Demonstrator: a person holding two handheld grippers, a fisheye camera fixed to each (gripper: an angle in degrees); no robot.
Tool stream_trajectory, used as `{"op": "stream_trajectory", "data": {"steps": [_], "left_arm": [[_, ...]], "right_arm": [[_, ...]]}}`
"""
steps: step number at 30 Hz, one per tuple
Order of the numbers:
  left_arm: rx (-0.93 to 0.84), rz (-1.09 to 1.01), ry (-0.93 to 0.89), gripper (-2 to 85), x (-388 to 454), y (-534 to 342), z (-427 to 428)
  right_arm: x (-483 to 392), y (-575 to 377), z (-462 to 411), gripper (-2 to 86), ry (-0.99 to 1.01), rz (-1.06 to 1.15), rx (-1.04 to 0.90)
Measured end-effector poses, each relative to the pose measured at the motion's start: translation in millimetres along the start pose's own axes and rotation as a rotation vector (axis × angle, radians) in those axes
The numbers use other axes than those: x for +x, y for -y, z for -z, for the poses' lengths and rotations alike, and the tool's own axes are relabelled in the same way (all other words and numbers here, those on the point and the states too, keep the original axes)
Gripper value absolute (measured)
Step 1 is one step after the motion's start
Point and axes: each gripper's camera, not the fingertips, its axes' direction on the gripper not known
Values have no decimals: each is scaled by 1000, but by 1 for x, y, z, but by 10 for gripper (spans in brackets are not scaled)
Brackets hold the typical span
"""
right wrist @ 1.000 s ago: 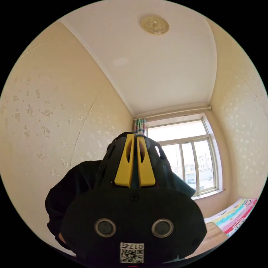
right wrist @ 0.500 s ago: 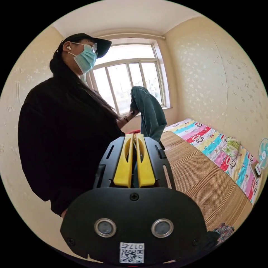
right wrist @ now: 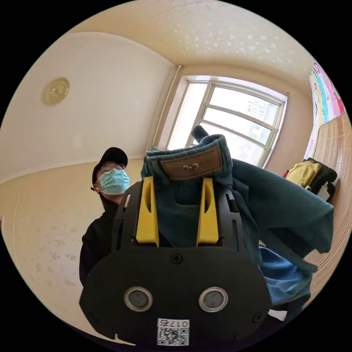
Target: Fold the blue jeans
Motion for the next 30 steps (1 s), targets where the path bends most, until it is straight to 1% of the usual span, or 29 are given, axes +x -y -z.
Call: {"op": "stream_trajectory", "data": {"steps": [1,2,3,4,5,7,8,10,11,13,15,16,17,18,19,21,23,26,28,29,30], "left_arm": [[23,10,31,50,1,-1,5],[61,42,89,50,3,-4,14],[75,90,148,50,1,-7,19],[73,120,168,51,-2,-8,19],[65,175,181,51,-10,-10,18],[82,235,171,51,-22,-15,15],[110,269,168,51,-29,-20,14],[140,305,198,51,-36,-28,12],[146,317,237,51,-38,-32,9],[148,317,306,56,-35,-35,3],[178,287,352,99,-26,-38,2],[176,284,360,126,-24,-38,1],[163,281,394,181,-19,-39,0],[136,275,454,223,-12,-40,-4],[121,257,480,245,-7,-40,-7],[118,136,511,231,13,-43,-19],[152,93,525,217,19,-47,-26],[213,128,579,220,8,-46,-27],[236,147,524,225,-4,-38,-25],[289,113,476,211,-5,-31,-23],[381,6,436,159,8,-24,-19]], "right_arm": [[-22,2,4,109,-24,92,46],[-33,4,7,105,-40,127,71],[-59,10,10,97,-104,187,97],[-85,19,5,91,-221,236,63],[-98,24,-1,89,-298,258,33],[-150,35,-37,82,-610,380,-82],[-162,36,-48,81,-686,415,-99],[-204,34,-96,79,-964,556,-146],[-211,33,-108,79,-1034,583,-157],[-234,24,-161,78,-1307,708,-216],[-247,12,-195,77,-1460,824,-224],[-256,5,-209,75,-1473,892,-189],[-261,2,-213,73,-1454,921,-160],[-271,-1,-217,69,-1395,953,-101],[-281,-2,-219,63,-1341,975,-52],[-294,-1,-225,58,-1312,1009,2],[-306,2,-234,55,-1316,1029,5],[-321,6,-249,52,-1274,1064,-18],[-333,10,-257,52,-1233,1084,-20],[-336,11,-258,52,-1226,1085,-25],[-344,14,-260,53,-1222,1085,-38]]}}
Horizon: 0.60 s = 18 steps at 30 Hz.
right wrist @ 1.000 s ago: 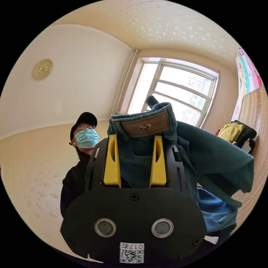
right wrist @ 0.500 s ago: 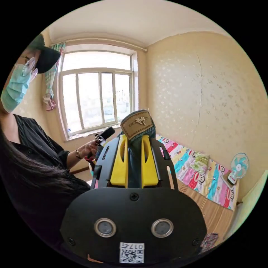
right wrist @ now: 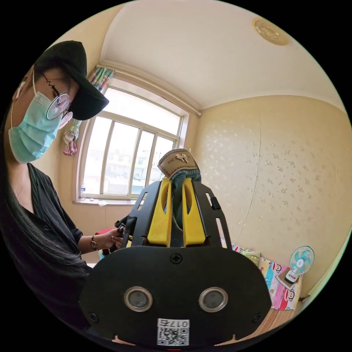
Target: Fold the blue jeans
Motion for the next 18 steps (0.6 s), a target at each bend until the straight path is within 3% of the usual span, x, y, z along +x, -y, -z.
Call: {"op": "stream_trajectory", "data": {"steps": [3,9,14,18], "left_arm": [[194,-259,14,14,58,31,12],[175,-649,264,-5,191,123,-34],[190,-681,316,-6,208,207,-60],[173,-623,450,-5,154,273,-69]], "right_arm": [[9,16,24,58,-20,15,5],[43,62,89,78,-61,-12,54],[93,106,97,92,-186,-88,25],[176,117,50,92,-280,-180,-144]]}}
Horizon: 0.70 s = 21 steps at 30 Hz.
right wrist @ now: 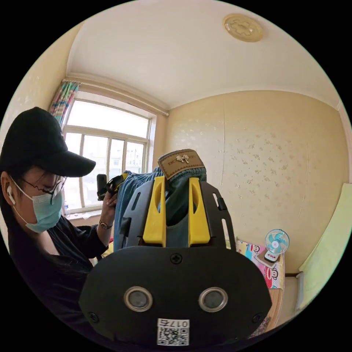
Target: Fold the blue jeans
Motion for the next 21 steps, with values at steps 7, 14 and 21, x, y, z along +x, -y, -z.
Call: {"op": "stream_trajectory", "data": {"steps": [7,14,21], "left_arm": [[-320,128,436,17,-280,-38,-156],[-633,614,557,70,-527,-278,-116],[-1073,1035,493,100,-532,-587,31]], "right_arm": [[203,12,-337,102,-250,-142,-423],[321,-184,-547,114,-170,-335,-749],[301,-518,-619,114,173,-487,-1270]]}}
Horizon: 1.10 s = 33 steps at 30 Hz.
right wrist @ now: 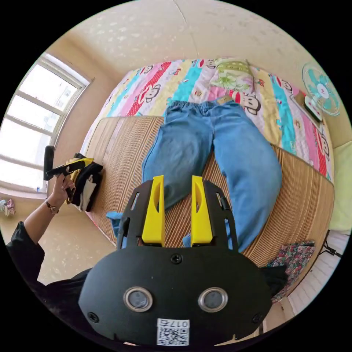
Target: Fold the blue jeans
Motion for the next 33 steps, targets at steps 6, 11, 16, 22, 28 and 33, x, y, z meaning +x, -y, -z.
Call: {"op": "stream_trajectory", "data": {"steps": [6,11,16,22,28,33], "left_arm": [[-208,-109,93,136,-38,-58,-64],[-50,-98,162,137,-74,-21,-36],[-96,-35,288,61,-122,17,-20],[-338,-51,274,-6,-166,-42,10],[-284,379,119,1,-245,-177,62],[-181,614,108,50,-269,-218,106]], "right_arm": [[22,-69,-132,119,277,-182,-186],[9,-80,-168,122,545,-320,-137],[-30,-35,-211,86,469,-303,-239],[-70,-21,-213,19,388,-46,-356],[-87,-59,-227,26,380,125,-594],[13,-72,-168,82,359,-177,-363]]}}
